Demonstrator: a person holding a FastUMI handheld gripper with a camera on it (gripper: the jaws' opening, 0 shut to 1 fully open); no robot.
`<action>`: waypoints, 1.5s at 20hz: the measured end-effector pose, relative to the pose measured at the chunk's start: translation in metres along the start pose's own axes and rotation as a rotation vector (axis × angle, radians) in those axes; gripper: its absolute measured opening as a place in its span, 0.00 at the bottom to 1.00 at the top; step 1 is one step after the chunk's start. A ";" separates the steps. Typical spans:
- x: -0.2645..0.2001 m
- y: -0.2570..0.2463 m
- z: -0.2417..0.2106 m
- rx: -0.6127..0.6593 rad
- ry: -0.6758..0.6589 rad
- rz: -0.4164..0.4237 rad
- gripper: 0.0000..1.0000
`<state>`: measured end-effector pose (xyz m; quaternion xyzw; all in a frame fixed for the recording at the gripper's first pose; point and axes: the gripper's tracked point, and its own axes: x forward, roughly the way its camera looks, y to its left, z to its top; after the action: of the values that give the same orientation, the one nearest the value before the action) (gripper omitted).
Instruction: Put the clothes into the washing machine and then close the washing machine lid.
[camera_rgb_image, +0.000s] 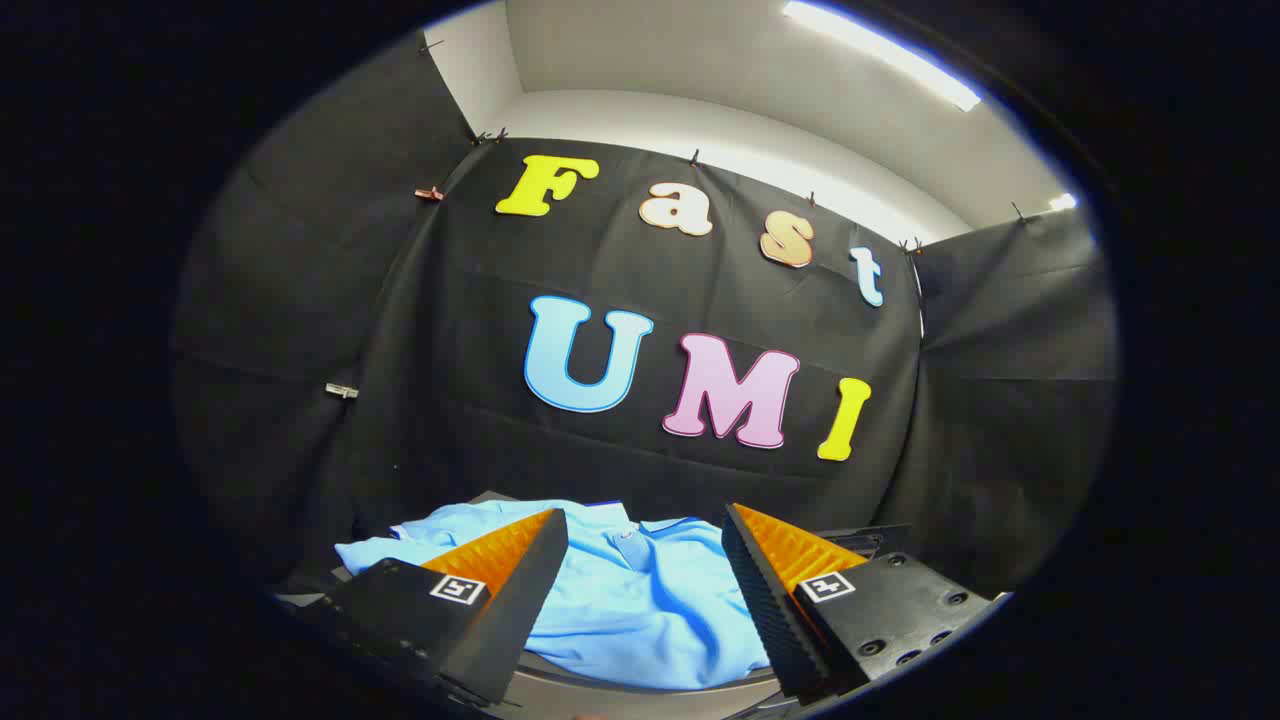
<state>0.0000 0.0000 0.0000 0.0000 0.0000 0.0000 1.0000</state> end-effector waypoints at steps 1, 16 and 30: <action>0.000 0.000 -0.001 -0.005 0.005 -0.001 0.97; 0.002 0.002 -0.005 -0.014 0.006 0.023 0.97; 0.054 0.004 -0.028 -0.048 0.156 0.087 0.98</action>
<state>0.0537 0.0040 -0.0275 -0.0238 0.0780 0.0434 0.9957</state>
